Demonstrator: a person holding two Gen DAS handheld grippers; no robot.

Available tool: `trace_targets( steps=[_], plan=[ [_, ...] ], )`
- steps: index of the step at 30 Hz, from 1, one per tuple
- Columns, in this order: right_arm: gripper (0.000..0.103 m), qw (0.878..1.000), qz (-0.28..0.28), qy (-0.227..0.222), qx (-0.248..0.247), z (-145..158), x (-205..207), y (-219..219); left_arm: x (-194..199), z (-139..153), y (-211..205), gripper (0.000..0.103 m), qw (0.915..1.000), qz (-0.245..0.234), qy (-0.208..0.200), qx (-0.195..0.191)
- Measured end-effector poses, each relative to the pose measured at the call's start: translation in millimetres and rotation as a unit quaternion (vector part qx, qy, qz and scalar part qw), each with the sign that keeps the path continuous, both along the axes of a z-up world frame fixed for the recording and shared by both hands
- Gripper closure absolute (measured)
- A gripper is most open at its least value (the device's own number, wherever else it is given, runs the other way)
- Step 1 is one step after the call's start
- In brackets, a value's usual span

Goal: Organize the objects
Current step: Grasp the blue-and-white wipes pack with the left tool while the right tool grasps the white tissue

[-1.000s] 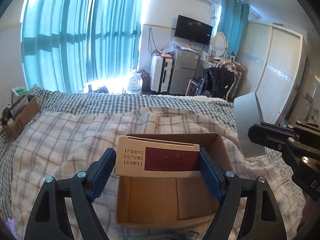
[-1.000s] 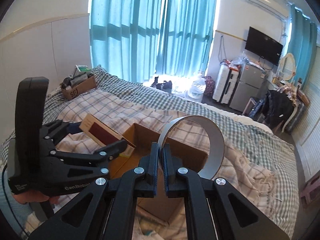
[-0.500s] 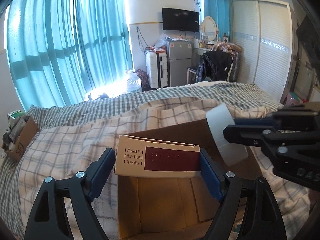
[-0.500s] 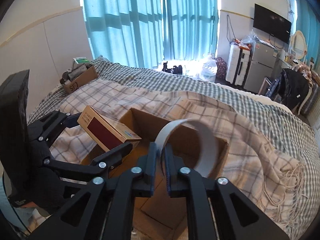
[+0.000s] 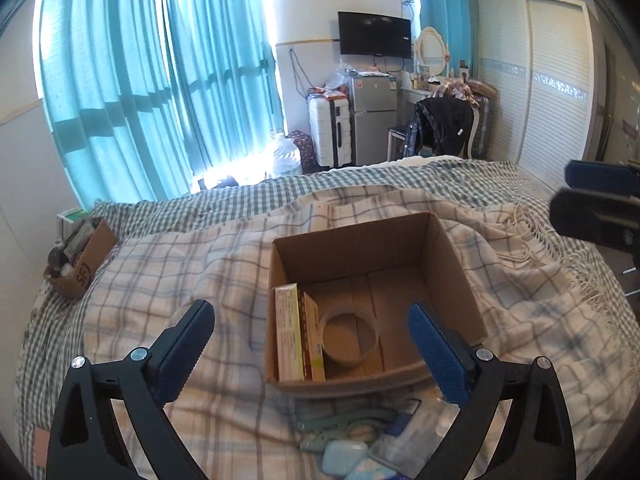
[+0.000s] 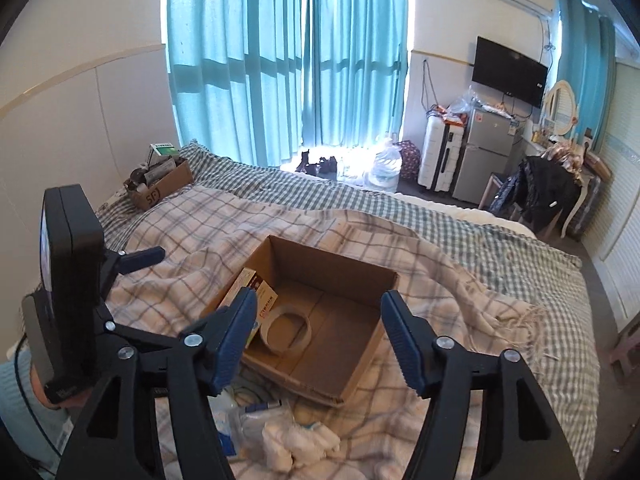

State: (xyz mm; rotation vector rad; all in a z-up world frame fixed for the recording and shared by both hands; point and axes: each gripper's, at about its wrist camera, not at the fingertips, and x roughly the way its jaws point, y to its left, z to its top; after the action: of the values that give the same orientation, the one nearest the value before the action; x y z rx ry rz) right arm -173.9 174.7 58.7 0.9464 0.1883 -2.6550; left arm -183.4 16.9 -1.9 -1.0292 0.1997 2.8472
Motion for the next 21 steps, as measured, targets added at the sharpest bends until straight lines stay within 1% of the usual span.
trace_targets(
  steps=[3,5,8,10,11,14,17,21],
  plan=[
    [0.033,1.000,-0.003,0.014,0.009,7,34,2,26,9,-7,0.000,0.9999,0.012,0.003,0.010],
    [0.030,1.000,-0.004,0.019,0.013,8,48,4,42,11,-11,0.000,0.9997,0.020,0.006,0.012],
    [0.024,0.999,-0.013,0.024,0.022,1,69,5,60,7,-17,0.000,0.9995,0.030,-0.001,0.011],
    [0.018,0.999,-0.026,0.022,0.028,-10,81,8,72,-2,-17,0.000,0.9991,0.042,-0.004,0.006],
    [0.017,0.999,-0.029,0.021,0.029,-14,86,7,76,-9,-18,0.000,0.9989,0.047,-0.006,0.007],
    [0.016,0.999,-0.024,0.008,0.035,-38,91,8,81,-34,-20,0.000,0.9975,0.062,-0.027,0.019],
    [0.016,0.999,-0.023,-0.019,0.039,-65,82,8,82,-68,-18,0.000,0.9953,0.080,-0.049,0.026],
    [0.016,0.998,-0.022,-0.043,0.028,-95,66,14,77,-113,-13,0.000,0.9897,0.095,-0.101,0.036]
  ],
)
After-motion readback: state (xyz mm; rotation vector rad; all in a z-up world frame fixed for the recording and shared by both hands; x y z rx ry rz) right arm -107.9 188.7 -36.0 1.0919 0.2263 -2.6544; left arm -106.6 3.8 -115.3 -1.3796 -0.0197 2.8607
